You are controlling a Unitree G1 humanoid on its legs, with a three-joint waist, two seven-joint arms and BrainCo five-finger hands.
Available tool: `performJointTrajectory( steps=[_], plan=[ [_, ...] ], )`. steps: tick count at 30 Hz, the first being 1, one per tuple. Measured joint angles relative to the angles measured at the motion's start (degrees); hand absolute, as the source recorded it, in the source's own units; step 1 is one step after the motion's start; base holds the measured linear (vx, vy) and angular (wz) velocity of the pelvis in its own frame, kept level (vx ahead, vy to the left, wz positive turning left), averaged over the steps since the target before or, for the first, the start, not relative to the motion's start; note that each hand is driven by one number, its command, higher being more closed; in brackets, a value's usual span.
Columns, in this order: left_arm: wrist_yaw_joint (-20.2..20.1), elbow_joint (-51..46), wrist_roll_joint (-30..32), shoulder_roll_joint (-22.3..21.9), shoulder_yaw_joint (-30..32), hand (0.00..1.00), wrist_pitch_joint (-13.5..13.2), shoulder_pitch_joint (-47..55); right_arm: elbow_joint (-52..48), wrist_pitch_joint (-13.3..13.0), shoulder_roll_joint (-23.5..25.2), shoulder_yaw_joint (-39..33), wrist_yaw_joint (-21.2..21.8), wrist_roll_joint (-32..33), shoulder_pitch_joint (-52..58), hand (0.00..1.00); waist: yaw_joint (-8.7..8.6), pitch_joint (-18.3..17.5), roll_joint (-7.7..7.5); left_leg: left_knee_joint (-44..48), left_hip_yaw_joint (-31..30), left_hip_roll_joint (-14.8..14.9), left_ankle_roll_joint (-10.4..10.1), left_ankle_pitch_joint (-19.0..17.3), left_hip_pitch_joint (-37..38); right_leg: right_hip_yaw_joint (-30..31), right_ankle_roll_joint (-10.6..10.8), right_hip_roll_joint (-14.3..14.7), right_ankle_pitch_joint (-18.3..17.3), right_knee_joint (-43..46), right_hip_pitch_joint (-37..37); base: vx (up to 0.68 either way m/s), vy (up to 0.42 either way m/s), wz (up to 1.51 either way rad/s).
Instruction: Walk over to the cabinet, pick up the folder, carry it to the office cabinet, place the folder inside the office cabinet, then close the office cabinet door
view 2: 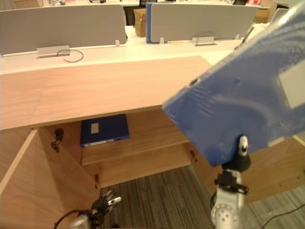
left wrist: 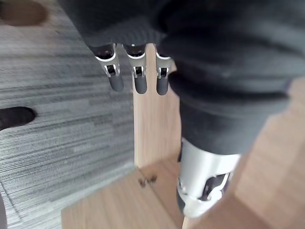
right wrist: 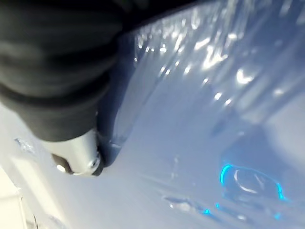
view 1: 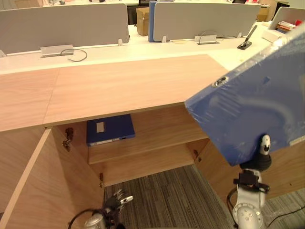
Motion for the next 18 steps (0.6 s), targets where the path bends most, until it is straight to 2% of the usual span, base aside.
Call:
performJointTrajectory(
  steps=[1, 2, 4, 5, 8, 10, 14, 18],
  plan=[
    [1.46, 3.92, -0.44, -0.68, 4.53, 0.0, 0.06, -0.08, 1.14, 0.28, 2.16, 0.31, 0.09, 0.07, 1.77, 1.0, 0.11, -0.01, 0.0, 0.17, 0.43, 0.0, -0.06, -0.23, 0.07, 0.8, 0.03, 0.05, 0.03, 0.04, -0.31, 0.04, 0.021, -0.19],
    [1.77, 4.68, -0.53, -0.82, 5.49, 0.0, 0.06, -0.08, 1.71, 0.3, 2.45, 0.46, 0.09, 0.16, 1.97, 1.0, 0.16, -0.02, -0.01, 0.17, 0.63, 0.01, -0.11, -0.26, 0.12, 1.01, 0.03, 0.06, 0.03, 0.08, -0.41, 0.05, 0.029, -0.32],
    [5.08, 9.01, 0.09, -1.92, 12.31, 0.0, 0.1, 0.04, 9.42, 1.55, 3.92, 1.76, 0.06, 1.98, 2.75, 1.0, 0.54, -0.03, -0.01, 0.2, 2.73, 0.04, -0.48, -0.6, 0.84, 3.0, 0.28, 0.07, 0.21, 0.14, -0.8, 0.04, 0.033, -0.42],
    [5.62, 9.44, 0.42, -2.25, 13.76, 0.0, 0.1, 0.23, 12.12, 2.03, 4.03, 2.31, 0.03, 2.39, 2.82, 1.0, 0.56, -0.04, 0.0, 0.21, 3.27, 0.04, -0.41, -0.71, 1.14, 3.59, 0.33, 0.07, 0.24, 0.17, -0.8, 0.04, 0.039, -0.51],
    [7.84, 9.58, 2.57, -5.47, 23.0, 0.0, 0.07, 0.54, 30.79, 6.26, 4.45, 4.53, -0.23, 4.22, 3.19, 1.0, 1.5, -0.1, 0.09, 0.22, 7.24, 0.15, -0.24, -1.6, 3.21, 6.84, 0.72, 0.09, 0.5, 0.17, -0.68, 0.02, 0.043, -0.57],
    [8.42, 9.31, 2.77, -7.38, 27.35, 0.0, 0.07, 0.5, 37.97, 8.2, 5.1, 5.05, -0.5, 4.42, 4.07, 1.0, 1.85, -0.04, 0.16, 0.22, 9.07, 0.32, -0.3, -2.0, 4.3, 8.07, 0.9, 0.23, 0.62, 0.51, -0.57, 0.01, 0.031, -0.45],
    [9.1, 8.03, 3.0, -10.36, 35.72, 0.0, 0.04, 0.83, 47.89, 11.01, 5.79, 5.16, -1.27, 5.05, 4.65, 1.0, 2.71, 0.6, 0.66, 0.21, 13.85, 1.32, -0.77, -2.82, 7.31, 9.08, 0.9, 1.54, 0.61, 3.12, -1.09, -0.02, 0.001, -0.57],
    [9.2, 5.34, 2.95, -12.25, 38.84, 0.0, 0.0, 0.91, 49.47, 12.64, 4.49, 5.18, -1.7, 4.78, 4.6, 1.0, 3.47, 0.99, 1.01, 0.18, 16.01, 2.02, -1.1, -3.19, 8.13, 9.24, 0.01, 2.06, -0.11, 5.12, -2.32, -0.08, -0.047, -0.3]
  ],
)
